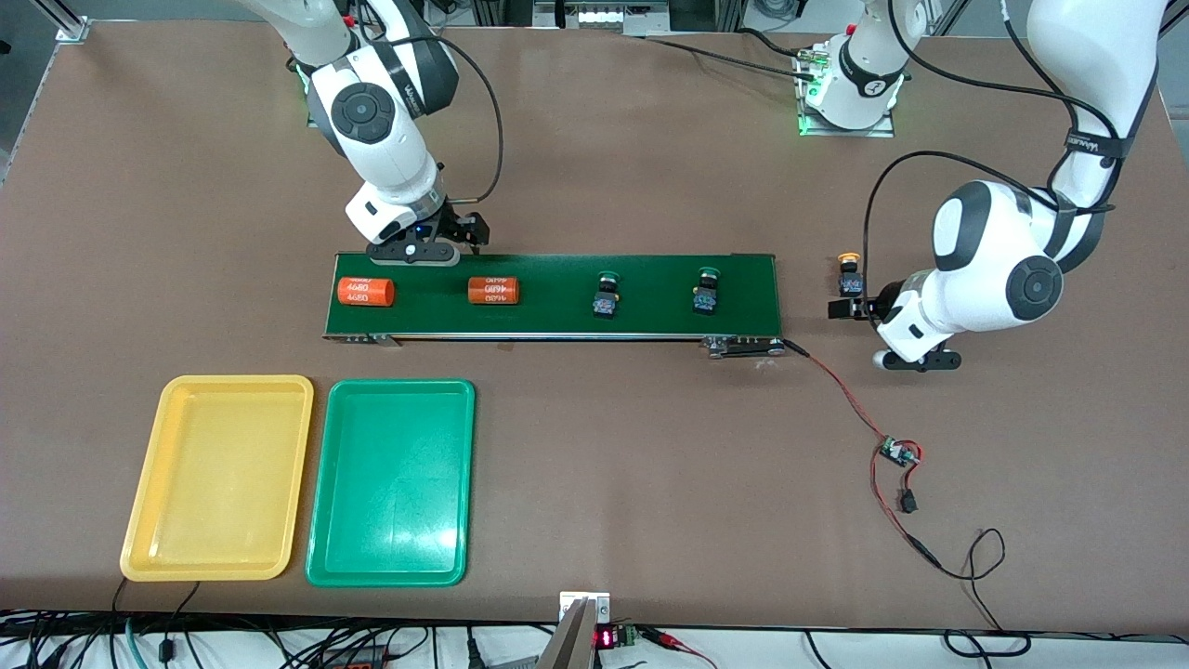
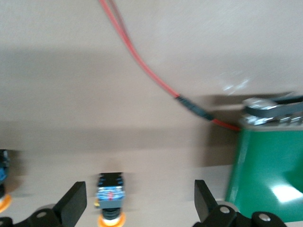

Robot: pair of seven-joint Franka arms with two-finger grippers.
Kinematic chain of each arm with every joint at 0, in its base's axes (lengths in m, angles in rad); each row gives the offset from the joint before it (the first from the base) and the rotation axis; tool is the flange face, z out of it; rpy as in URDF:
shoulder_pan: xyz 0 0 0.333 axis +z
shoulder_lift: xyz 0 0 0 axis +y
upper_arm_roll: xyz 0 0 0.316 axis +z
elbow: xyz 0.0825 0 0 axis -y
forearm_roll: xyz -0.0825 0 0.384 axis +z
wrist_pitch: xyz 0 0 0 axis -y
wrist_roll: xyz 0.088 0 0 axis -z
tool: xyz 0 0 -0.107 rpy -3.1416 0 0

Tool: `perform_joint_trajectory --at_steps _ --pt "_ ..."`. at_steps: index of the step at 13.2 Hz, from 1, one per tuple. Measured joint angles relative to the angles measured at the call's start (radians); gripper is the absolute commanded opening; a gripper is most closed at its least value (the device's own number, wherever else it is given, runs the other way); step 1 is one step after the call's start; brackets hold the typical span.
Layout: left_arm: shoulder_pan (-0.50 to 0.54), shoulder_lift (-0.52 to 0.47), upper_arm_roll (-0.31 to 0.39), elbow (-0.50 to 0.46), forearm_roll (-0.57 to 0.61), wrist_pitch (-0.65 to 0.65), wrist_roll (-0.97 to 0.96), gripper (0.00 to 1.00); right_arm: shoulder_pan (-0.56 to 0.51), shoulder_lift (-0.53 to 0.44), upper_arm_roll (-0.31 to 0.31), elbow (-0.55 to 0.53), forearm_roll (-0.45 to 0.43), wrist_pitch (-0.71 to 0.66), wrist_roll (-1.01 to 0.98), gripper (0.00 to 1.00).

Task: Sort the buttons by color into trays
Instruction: 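Grasp an orange-based button with the left gripper while the right gripper reaches a battery, then lift the battery off the belt with the right gripper onto the table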

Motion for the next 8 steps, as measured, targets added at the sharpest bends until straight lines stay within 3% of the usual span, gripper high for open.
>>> perform_joint_trajectory --at_steps 4,8 --pt "0.009 0.004 -0.002 -0.079 0.107 0.0 0.013 1.0 0.026 0.066 0.0 0.056 0.0 0.001 0.01 1.0" --pt "0.015 0.004 -0.002 -0.13 0.125 0.029 0.013 1.0 0.034 0.097 0.0 0.101 0.0 0.002 0.013 1.0"
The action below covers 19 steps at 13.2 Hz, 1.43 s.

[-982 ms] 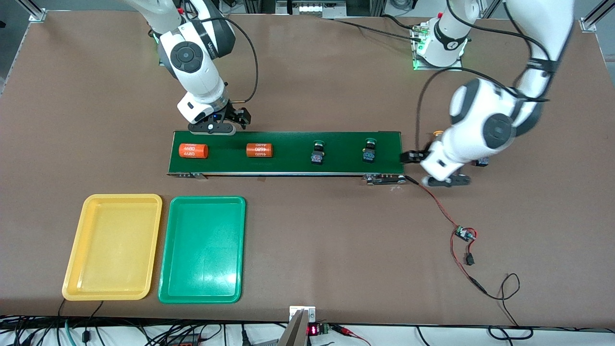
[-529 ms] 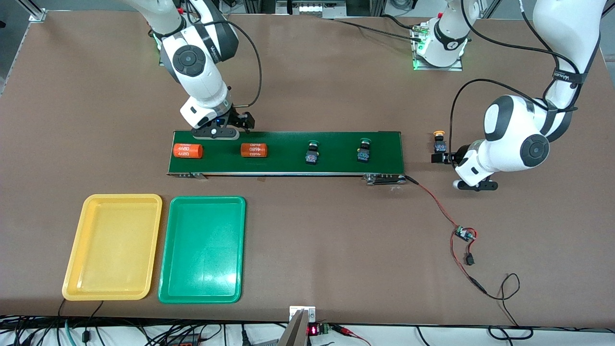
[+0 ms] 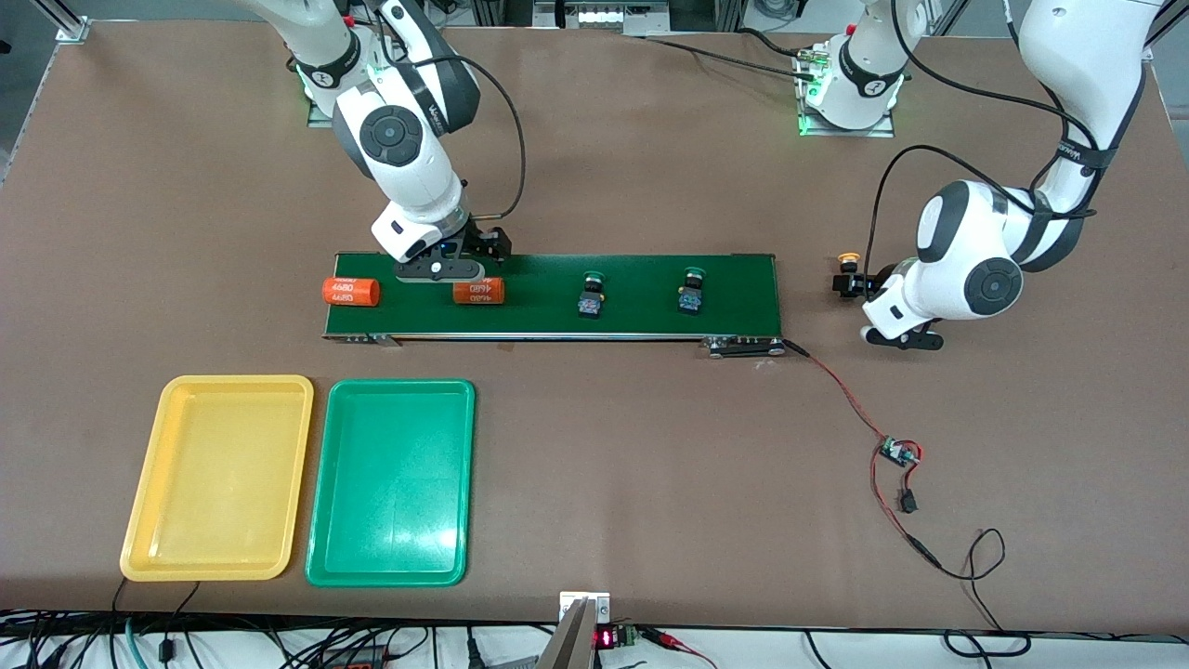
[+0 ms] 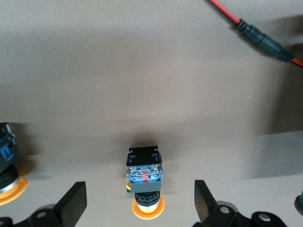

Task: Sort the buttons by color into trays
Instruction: 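Lift the battery off the belt with the right gripper onto the table, then place the orange button on the belt while the right gripper reaches a green button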

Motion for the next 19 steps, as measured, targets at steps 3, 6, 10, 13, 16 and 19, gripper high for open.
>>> perform_joint_trajectory --at_steps 3,6,10,13,16,19 --pt "0.001 0.009 0.0 -0.058 0.0 0.075 0.0 1.0 0.018 0.023 0.0 0.03 0.0 -0.001 0.065 1.0" --pt "0.002 0.022 0.0 -0.066 0.0 0.079 0.0 1.0 0.018 0.033 0.0 0.031 0.0 -0.001 0.077 1.0" --pt "0.002 0.025 0.0 -0.079 0.0 0.079 0.0 0.97 0.018 0.041 -0.001 0.042 0.0 -0.001 0.082 1.0" --pt "0.012 0.035 0.0 -0.088 0.0 0.079 0.0 0.71 0.018 0.041 -0.005 0.043 0.0 -0.001 0.084 1.0" --pt "0.016 0.045 0.0 -0.089 0.0 0.089 0.0 0.41 0.015 0.038 -0.009 0.064 0.0 -0.045 0.083 1.0" --pt "0.016 0.044 0.0 -0.087 0.0 0.09 0.0 0.15 0.015 0.037 -0.012 0.084 0.0 -0.082 0.083 1.0"
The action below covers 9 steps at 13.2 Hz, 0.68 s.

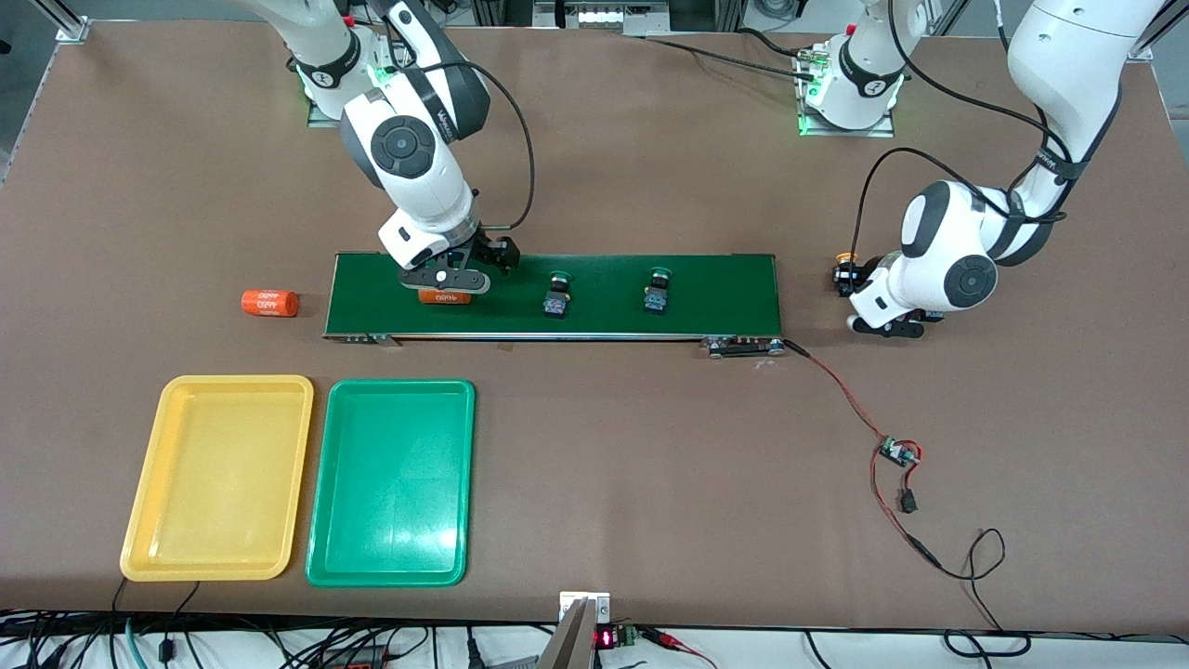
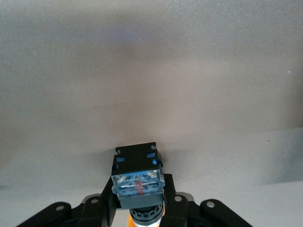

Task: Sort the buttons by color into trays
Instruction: 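Place the orange button on the belt while the right gripper reaches a green button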

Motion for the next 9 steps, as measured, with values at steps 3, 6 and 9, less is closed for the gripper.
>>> perform_joint_trajectory --at_steps 3,6,9 --pt "0.001 -0.009 0.0 0.035 0.0 0.011 0.0 0.11 0.0 0.002 -0.001 0.0 0.0 -0.001 0.0 1.0" --pt "0.0 -0.038 -0.014 0.104 0.0 0.011 0.0 0.06 0.0 0.004 -0.001 0.0 0.0 -0.001 0.0 1.0" --pt "-0.057 -0.055 -0.047 0.161 0.0 0.011 0.0 0.03 0.002 0.013 0.0 0.0 0.0 0.016 0.0 1.0"
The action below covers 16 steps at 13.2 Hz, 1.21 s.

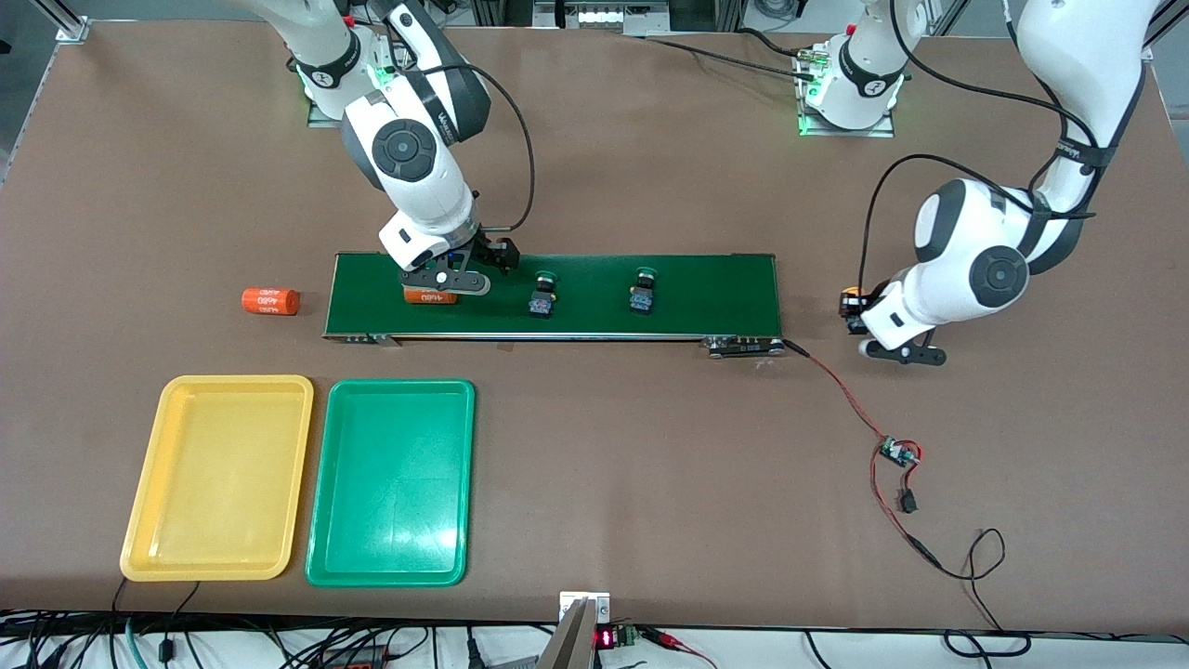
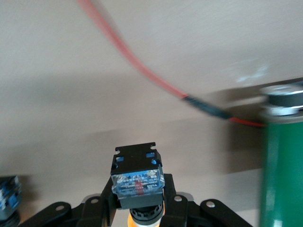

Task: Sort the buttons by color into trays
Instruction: 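Place the orange button on the belt while the right gripper reaches a green button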

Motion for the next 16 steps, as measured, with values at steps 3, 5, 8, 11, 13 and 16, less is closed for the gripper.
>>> perform_joint_trajectory --at_steps 3,5,8,11,13,16 --pt "-0.098 -0.002 -0.024 0.013 -0.024 0.0 -0.004 0.03 0.003 0.026 0.0 0.014 0.0 0.034 0.002 1.0" --pt "-0.17 -0.001 -0.027 0.014 -0.086 0.0 -0.004 0.03 0.005 0.05 0.0 0.043 0.0 0.037 0.003 1.0" --pt "-0.237 0.001 -0.028 0.019 -0.162 0.0 -0.028 0.03 0.005 0.073 0.0 0.092 0.0 0.038 0.006 1.0" --pt "-0.25 0.016 -0.027 0.023 -0.172 0.0 -0.052 0.03 0.006 0.111 0.0 0.128 0.0 0.038 0.006 1.0" --pt "-0.251 0.035 -0.027 0.03 -0.173 0.002 -0.057 0.36 0.01 0.147 0.001 0.146 0.0 0.038 0.006 1.0" --pt "-0.251 0.052 -0.027 0.054 -0.173 0.003 -0.056 1.0 0.021 0.198 0.003 0.156 0.0 0.052 0.006 0.85"
